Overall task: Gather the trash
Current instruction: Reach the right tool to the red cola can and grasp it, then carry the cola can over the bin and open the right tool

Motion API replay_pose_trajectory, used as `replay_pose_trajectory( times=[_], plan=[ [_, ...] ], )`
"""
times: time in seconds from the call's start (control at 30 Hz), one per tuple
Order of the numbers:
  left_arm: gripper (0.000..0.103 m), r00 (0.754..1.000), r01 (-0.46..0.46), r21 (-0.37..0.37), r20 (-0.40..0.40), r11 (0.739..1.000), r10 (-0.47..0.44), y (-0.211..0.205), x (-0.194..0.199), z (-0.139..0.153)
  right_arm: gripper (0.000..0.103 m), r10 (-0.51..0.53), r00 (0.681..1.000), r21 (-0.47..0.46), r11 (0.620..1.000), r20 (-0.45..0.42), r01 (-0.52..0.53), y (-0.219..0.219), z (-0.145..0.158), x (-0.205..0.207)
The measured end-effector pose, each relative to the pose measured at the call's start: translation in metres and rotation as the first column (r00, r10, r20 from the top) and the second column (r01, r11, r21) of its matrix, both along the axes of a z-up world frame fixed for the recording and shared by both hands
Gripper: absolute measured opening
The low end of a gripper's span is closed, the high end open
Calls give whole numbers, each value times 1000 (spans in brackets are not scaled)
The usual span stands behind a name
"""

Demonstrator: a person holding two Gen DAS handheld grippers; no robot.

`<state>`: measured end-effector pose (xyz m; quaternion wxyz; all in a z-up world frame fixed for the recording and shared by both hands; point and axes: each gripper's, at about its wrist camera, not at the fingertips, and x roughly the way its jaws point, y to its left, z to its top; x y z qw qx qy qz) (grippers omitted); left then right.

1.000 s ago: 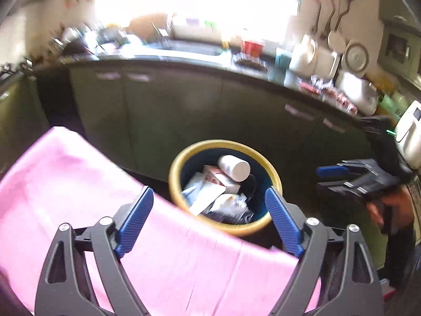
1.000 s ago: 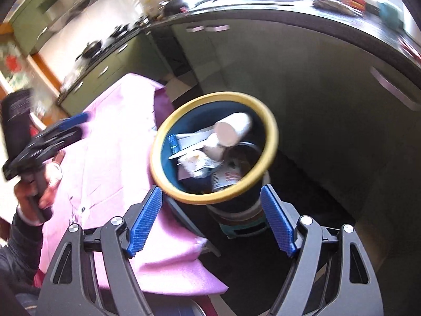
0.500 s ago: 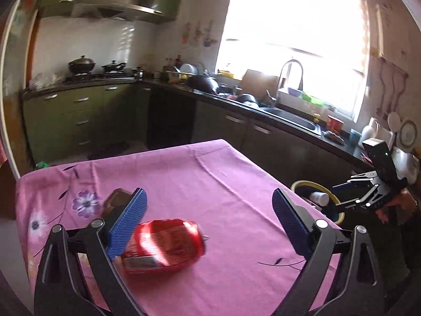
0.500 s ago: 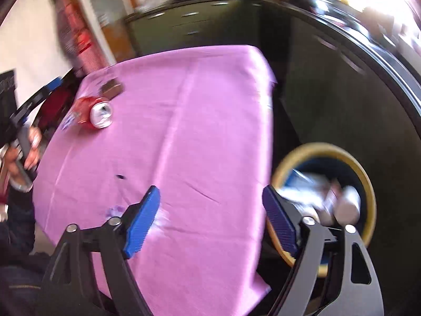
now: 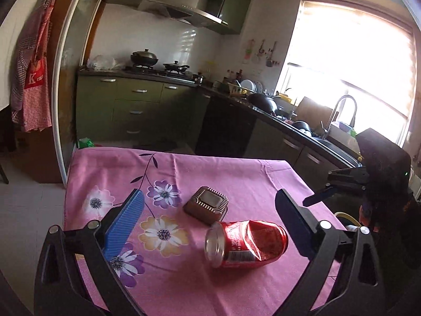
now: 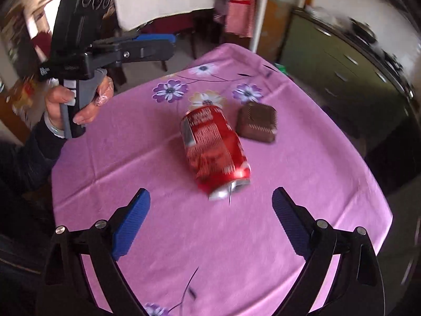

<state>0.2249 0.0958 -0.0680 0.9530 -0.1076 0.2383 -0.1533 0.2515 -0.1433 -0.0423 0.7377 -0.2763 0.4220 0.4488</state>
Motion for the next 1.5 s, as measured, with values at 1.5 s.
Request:
replay_pose_trajectory(
  times=[1.5],
  plan=[
    [96, 998, -9, -18, -58, 1000, 8, 8, 6, -10, 70, -92, 988, -67, 994, -124, 84, -26, -34, 26]
  ],
)
